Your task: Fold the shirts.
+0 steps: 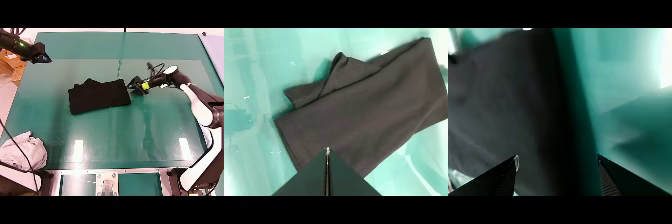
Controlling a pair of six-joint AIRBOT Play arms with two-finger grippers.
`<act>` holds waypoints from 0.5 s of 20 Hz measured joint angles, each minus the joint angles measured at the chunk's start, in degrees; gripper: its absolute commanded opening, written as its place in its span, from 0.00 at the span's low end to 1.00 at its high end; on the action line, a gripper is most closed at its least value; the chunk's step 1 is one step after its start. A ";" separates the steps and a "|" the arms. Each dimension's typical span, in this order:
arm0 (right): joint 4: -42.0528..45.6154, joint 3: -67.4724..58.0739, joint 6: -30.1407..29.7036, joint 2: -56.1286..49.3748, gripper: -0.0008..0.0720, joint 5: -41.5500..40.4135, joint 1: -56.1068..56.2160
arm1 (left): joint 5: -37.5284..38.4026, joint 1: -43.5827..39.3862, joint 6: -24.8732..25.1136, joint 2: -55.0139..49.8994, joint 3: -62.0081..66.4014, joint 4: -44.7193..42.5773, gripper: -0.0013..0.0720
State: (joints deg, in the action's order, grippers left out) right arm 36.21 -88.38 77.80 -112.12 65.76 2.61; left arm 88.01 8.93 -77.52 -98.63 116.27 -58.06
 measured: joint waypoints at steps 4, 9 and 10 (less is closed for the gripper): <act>-3.65 -2.89 -3.02 -4.31 0.08 0.46 4.85 | 0.07 0.00 0.00 0.00 0.00 -0.02 0.05; -7.85 -12.70 -3.06 -5.38 0.04 4.11 8.44 | 0.42 0.00 0.00 0.00 -0.02 0.00 0.05; -8.66 -15.50 -2.10 -4.76 0.04 4.94 8.15 | 0.66 -0.02 0.00 0.00 -0.02 0.04 0.05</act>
State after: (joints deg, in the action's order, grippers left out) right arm 27.55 -103.88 75.70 -116.88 70.70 10.76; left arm 88.66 8.91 -77.52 -98.63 116.25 -58.02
